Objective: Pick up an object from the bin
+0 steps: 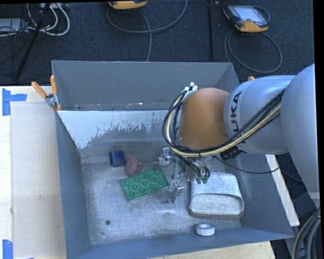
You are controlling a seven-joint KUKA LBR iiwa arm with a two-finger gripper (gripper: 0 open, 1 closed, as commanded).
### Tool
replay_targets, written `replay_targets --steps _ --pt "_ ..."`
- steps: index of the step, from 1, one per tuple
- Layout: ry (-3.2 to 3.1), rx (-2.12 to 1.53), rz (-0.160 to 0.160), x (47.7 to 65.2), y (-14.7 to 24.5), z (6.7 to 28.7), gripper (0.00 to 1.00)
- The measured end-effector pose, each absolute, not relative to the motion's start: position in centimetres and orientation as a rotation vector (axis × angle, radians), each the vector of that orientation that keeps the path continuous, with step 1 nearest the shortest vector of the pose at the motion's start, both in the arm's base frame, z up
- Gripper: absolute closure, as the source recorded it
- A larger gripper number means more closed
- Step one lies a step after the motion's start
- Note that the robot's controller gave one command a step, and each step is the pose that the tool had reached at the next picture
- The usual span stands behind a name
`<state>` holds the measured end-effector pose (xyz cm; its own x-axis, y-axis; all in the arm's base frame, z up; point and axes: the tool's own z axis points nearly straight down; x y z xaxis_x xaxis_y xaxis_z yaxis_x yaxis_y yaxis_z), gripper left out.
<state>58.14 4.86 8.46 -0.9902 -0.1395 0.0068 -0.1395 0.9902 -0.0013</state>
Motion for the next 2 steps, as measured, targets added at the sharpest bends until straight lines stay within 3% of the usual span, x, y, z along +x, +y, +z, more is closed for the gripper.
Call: replay_targets --steps 1,2 --pt "-3.132 0.219 0.0 58.3 5.1 8.9 1.0" --pt "-3.123 0.587 0.015 56.8 8.6 8.2 1.0"
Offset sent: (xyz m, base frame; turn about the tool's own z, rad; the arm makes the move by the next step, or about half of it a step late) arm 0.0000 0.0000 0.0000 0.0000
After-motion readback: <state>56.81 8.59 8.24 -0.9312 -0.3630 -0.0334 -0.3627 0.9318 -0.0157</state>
